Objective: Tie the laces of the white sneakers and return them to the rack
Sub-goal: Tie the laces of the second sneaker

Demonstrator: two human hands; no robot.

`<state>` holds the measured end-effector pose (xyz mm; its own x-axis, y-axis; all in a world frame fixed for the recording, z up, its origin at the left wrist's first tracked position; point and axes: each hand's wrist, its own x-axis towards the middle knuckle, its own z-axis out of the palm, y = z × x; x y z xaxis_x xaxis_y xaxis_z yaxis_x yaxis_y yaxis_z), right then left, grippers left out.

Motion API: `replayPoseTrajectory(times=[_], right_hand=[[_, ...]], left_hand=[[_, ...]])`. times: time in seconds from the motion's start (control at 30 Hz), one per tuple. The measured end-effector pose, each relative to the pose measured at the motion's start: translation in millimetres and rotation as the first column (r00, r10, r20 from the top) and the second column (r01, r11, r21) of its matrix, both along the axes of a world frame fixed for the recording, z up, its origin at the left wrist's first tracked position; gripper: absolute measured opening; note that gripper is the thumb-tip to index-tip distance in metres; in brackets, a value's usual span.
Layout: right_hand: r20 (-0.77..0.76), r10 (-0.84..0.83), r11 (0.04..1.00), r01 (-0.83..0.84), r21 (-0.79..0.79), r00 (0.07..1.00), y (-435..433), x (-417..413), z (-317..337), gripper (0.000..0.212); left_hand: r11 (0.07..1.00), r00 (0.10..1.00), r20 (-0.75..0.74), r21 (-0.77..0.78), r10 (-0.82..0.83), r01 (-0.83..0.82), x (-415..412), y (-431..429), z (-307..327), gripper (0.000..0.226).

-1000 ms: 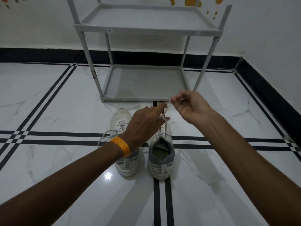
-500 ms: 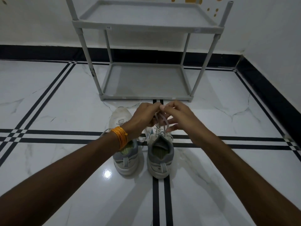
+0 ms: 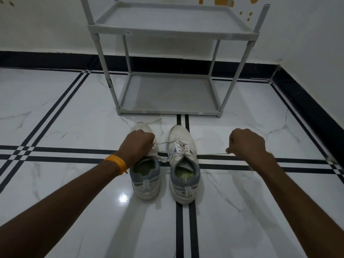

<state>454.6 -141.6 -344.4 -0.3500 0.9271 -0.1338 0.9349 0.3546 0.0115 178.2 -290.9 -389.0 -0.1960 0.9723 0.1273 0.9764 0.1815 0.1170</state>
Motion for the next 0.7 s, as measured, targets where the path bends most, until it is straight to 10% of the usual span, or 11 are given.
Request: replayPoseTrajectory(times=[0.27, 0.4, 0.7], right_hand=[[-0.061, 0.191, 0.974, -0.197, -0.114, 0.980, -24, -17, -34, 0.021], [-0.421, 0.215, 0.898, -0.348, -0.269, 0.881, -46, -42, -26, 0.018], [-0.316, 0.369, 0.913, -0.405, -0.054, 0.874, -56, -54, -35, 0.013]], left_hand=[[1.000, 0.997, -0.079, -0.018, -0.024, 0.023, 31, 11, 6, 0.024], [0.991, 0.951, 0.288, -0.041, -0.110, 0.127, 69, 13, 0, 0.020], [0.995, 0.917, 0.387, 0.026, -0.099, 0.097, 71, 8, -10, 0.011]])
